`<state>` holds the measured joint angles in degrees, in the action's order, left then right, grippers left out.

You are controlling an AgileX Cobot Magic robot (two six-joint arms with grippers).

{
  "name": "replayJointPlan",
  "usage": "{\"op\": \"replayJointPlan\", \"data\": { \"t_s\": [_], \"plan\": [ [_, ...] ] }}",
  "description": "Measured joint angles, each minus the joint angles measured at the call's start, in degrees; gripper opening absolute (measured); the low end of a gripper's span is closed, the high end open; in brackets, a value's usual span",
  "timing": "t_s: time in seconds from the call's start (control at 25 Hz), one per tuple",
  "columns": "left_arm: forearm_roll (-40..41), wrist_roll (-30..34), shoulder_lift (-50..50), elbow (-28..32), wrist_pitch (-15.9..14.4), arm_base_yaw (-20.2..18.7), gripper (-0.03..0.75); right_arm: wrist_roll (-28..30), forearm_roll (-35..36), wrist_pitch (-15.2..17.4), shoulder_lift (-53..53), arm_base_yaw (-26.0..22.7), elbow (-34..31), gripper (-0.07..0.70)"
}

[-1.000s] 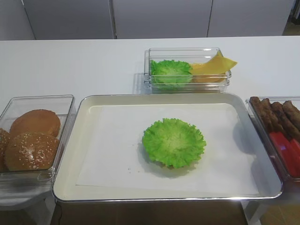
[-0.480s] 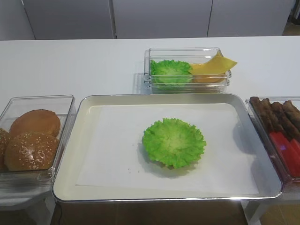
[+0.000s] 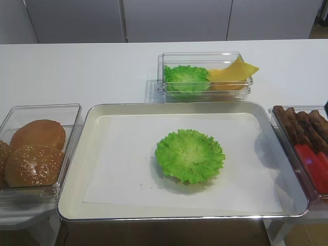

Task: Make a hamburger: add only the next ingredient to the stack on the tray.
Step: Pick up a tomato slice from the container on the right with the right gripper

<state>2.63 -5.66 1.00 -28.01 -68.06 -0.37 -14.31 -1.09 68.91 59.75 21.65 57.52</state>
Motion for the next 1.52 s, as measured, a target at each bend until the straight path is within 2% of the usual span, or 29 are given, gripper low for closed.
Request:
{"op": "replayJointPlan", "data": {
  "t_s": [0.24, 0.4, 0.68, 1.04, 1.4, 1.52],
  "plan": [
    [0.0, 0.0, 0.0, 0.0, 0.0, 0.0, 0.411, -9.4, -10.3, 1.5, 8.3, 12.8, 0.0, 0.418],
    [0.0, 0.0, 0.0, 0.0, 0.0, 0.0, 0.411, -14.6, -15.2, 1.6, 14.1, 17.7, 0.0, 0.398],
    [0.0, 0.0, 0.0, 0.0, 0.0, 0.0, 0.411, -16.0, -16.7, 1.3, 19.7, 18.2, 0.0, 0.311],
    [0.0, 0.0, 0.0, 0.0, 0.0, 0.0, 0.411, -16.5, -18.7, 1.0, 20.5, 18.2, 0.0, 0.302],
    [0.0, 0.0, 0.0, 0.0, 0.0, 0.0, 0.411, -17.4, -18.8, 1.0, 20.5, 18.2, -3.7, 0.299],
    [0.0, 0.0, 0.0, 0.0, 0.0, 0.0, 0.411, -17.6, -18.8, 0.9, 20.5, 18.2, -4.1, 0.264]
  ]
}}
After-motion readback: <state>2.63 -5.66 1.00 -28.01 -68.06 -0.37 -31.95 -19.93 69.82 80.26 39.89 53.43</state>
